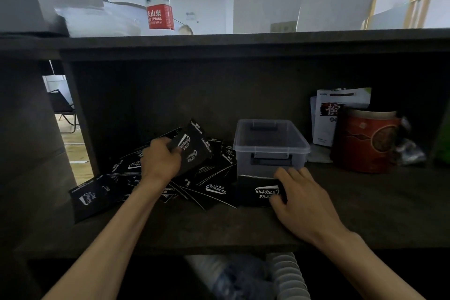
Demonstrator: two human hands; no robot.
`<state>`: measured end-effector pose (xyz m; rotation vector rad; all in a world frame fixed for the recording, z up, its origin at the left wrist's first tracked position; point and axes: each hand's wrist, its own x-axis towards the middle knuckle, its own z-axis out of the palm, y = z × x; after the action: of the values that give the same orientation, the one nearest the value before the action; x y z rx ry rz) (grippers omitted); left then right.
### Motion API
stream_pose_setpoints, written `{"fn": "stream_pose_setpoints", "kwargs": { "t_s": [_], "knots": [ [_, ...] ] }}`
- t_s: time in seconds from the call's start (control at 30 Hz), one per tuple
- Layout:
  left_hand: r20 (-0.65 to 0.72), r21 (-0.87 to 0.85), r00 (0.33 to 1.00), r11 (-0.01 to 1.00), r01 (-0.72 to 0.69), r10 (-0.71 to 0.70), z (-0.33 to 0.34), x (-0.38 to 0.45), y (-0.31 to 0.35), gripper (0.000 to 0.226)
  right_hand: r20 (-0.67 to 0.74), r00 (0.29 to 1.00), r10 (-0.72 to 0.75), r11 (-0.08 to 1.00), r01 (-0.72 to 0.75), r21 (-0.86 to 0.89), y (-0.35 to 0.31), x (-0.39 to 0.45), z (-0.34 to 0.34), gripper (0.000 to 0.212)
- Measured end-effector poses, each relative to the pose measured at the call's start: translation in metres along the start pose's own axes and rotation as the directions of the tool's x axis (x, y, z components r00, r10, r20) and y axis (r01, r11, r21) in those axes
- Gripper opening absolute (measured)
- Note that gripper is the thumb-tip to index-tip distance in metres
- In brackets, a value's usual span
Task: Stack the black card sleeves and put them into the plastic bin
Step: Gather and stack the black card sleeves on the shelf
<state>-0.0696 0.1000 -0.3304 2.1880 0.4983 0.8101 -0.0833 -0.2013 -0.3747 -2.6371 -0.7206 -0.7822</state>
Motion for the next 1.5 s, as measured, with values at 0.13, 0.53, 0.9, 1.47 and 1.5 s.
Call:
{"fn": "stream_pose_setpoints", "kwargs": {
  "t_s": [0.13,0.53,0.9,1.47,1.5],
  "knots": [
    [0.035,0.083,0.999,0.997,-0.010,0.008,-0.008,0.000,-0.012,0.016,0.015,1.000,-0.001,1.000,0.000,0.004,0.000,0.001,0.001,0.022],
    [0.484,-0.018,0.767,0.881,-0.474,0.422,-0.025,-0.074,0.012,0.015,0.016,1.000,-0.006,0.998,0.005,0.069,0.002,0.003,0.003,0.023],
    [0.199,0.022,0.791,0.805,-0.593,0.578,0.039,-0.109,0.040,0.042,0.018,0.998,-0.055,0.998,0.056,-0.016,-0.004,0.001,0.004,0.030],
    [0.006,-0.198,0.980,0.961,-0.193,0.198,-0.011,-0.033,-0.018,0.019,0.028,0.999,-0.016,1.000,0.016,-0.008,-0.002,0.001,0.006,0.029],
    [-0.001,-0.324,0.977,0.924,-0.201,0.212,-0.015,-0.036,-0.014,0.019,0.025,1.000,-0.010,1.000,0.010,-0.004,-0.002,0.001,0.006,0.029]
  ]
}}
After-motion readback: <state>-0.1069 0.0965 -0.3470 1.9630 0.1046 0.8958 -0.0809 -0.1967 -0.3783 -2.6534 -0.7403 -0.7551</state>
